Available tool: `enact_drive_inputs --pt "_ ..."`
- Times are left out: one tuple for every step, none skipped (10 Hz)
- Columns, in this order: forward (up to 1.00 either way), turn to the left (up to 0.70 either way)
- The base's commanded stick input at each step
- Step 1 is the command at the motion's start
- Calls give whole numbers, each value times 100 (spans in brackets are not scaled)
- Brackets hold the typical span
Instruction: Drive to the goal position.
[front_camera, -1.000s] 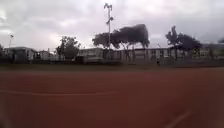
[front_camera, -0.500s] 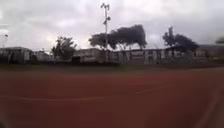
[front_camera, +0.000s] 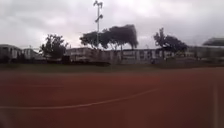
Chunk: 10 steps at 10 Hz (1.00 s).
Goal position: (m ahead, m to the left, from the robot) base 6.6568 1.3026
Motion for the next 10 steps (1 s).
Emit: enact_drive_inputs --pt "70 -33" --pt "70 -33" --pt "70 -33" --pt "70 -33" --pt "70 -33" --pt "70 -33" --pt "70 0" --pt "70 0" --pt "70 0" --pt "70 0"
